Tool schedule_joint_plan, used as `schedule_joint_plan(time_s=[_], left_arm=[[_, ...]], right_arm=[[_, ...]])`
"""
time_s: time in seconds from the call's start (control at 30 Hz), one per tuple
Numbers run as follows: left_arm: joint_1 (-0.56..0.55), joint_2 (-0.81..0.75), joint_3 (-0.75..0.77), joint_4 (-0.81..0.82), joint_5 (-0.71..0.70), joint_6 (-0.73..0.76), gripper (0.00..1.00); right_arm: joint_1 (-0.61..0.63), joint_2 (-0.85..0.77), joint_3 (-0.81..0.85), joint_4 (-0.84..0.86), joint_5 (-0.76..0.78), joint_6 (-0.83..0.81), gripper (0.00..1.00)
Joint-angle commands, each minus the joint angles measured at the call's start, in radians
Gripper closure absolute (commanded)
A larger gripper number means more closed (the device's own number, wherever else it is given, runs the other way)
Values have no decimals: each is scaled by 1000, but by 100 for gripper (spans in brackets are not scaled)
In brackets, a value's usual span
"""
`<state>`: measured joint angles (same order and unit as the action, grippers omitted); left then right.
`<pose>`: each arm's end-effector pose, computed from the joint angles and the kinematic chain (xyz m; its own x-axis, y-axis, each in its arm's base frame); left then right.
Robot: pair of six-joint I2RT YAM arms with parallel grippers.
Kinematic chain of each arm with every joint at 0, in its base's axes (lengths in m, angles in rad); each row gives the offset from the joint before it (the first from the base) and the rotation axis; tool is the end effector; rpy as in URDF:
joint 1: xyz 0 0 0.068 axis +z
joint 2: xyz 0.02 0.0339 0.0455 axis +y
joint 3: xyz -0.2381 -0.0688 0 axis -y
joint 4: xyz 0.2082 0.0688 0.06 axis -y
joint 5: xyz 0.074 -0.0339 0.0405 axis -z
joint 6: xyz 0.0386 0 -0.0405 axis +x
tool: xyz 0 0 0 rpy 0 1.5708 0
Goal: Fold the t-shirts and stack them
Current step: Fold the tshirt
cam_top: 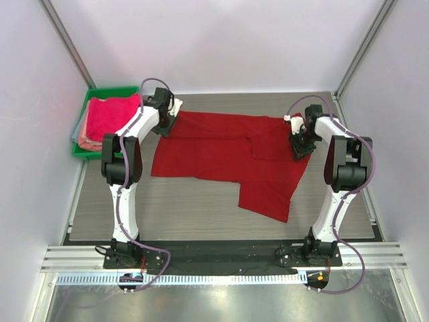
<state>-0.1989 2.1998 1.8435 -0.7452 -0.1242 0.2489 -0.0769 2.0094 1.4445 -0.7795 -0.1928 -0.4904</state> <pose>0.4195 -0.0797 0.1895 -0.8126 0.4131 -0.4111 0.3522 0.9101 0.2185 0.3537 -0.0198 0.1593 -0.8724 -0.3964 -0.2859 -0.4289 0.9014 0.0590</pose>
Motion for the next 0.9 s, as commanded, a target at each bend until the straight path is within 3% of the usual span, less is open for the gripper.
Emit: schedule_joint_plan(time_s=[0.0, 0.1, 0.23, 0.4, 0.87], left_arm=[[-7, -29, 11, 18, -14, 18, 61], [-8, -29, 13, 20, -17, 20, 61], [-10, -29, 14, 20, -18, 21, 61], [-10, -31, 16, 21, -18, 21, 62], [-10, -18, 26, 29, -3, 15, 62]], right_arm=[[-1, 14, 42, -1, -28, 13, 74], [-1, 18, 47, -1, -37, 19, 77], [-1, 19, 56, 0, -37, 23, 89], [-1, -23, 48, -1, -16, 13, 98], [-3, -193, 21, -64, -13, 12, 99]])
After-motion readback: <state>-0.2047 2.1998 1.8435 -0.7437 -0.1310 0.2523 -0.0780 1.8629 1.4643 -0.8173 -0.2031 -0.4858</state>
